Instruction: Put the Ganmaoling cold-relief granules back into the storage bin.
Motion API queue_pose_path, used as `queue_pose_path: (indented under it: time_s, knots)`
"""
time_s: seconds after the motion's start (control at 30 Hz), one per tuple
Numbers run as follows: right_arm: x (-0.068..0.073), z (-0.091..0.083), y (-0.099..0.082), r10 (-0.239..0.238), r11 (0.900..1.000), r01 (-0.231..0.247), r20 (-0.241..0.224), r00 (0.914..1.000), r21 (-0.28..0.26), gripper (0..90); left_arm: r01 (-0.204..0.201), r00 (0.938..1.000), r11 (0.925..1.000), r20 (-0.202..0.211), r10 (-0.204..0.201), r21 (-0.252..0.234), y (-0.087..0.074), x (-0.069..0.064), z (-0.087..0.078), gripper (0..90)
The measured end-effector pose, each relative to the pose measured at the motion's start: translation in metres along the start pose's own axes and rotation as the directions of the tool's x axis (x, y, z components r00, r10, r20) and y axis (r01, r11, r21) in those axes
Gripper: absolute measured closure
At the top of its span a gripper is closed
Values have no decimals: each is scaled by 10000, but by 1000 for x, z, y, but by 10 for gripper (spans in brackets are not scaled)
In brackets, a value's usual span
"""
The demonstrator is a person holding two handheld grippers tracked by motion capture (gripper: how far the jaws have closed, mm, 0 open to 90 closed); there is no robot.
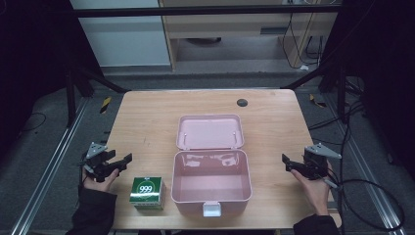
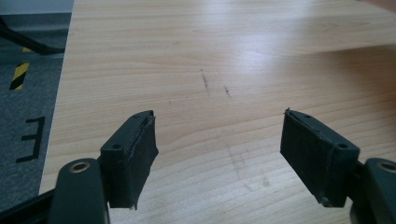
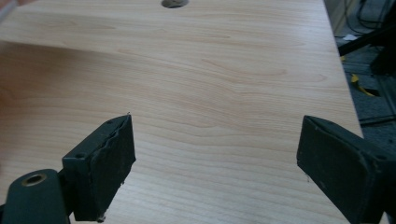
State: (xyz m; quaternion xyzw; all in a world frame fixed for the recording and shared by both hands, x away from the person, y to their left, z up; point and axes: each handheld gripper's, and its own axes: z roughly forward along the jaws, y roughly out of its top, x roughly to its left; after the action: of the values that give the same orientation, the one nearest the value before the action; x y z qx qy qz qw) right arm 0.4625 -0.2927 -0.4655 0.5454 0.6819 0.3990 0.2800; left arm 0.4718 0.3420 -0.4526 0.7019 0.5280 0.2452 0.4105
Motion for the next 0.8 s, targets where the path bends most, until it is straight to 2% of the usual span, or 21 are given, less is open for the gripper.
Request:
queue_pose_path:
  time_s: [0.07,0.27,0.33,0.37,0.47,0.5,0.6,0.63,0.67,0.7,0.73,0.77,0.8]
  knots:
    - [2,0,0,-256,9997,256,-53,9997,17,122,-49,9999,10000,128,50,-70,2,-2,-2,274]
    - [4,-2,3,-277,9996,278,-119,9995,46,127,-208,9980,9997,590,213,-89,6,-3,-6,295]
    - [4,-3,3,-338,9994,339,-87,9994,38,126,-379,9957,9993,844,380,-28,9,-3,-10,298]
    - [4,-4,3,-348,9994,349,-122,9993,47,125,-379,9957,9993,844,380,-28,9,-3,-10,304]
    - [4,-5,3,-313,9995,312,-327,9990,-31,124,-632,9908,9979,1208,614,112,12,-4,-12,304]
    - [5,-4,3,-432,9991,432,-256,9987,2,122,-821,9861,9962,1472,770,284,13,-6,-11,302]
    - [6,-4,3,-527,9986,529,-238,9983,78,122,-1201,9774,9917,1807,1100,461,16,-9,-9,297]
    - [6,-4,3,-527,9986,529,-238,9983,78,122,-1201,9774,9917,1807,1100,461,16,-9,-9,297]
    - [5,-3,3,-728,9973,730,-186,9972,78,122,-1421,9690,9885,2111,1283,517,19,-12,-9,297]
    - [5,-3,3,-720,9974,721,-157,9973,65,122,-1592,9647,9858,2206,1438,536,20,-13,-9,297]
    - [5,-3,3,-703,9975,704,-187,9974,55,122,-1750,9607,9832,2276,1591,515,21,-15,-10,298]
    - [5,-3,3,-703,9975,704,-187,9974,55,122,-1750,9607,9832,2276,1591,515,21,-15,-10,298]
    - [6,-2,4,-740,9972,743,-234,9970,106,122,-2036,9517,9777,2449,1853,513,25,-16,-13,298]
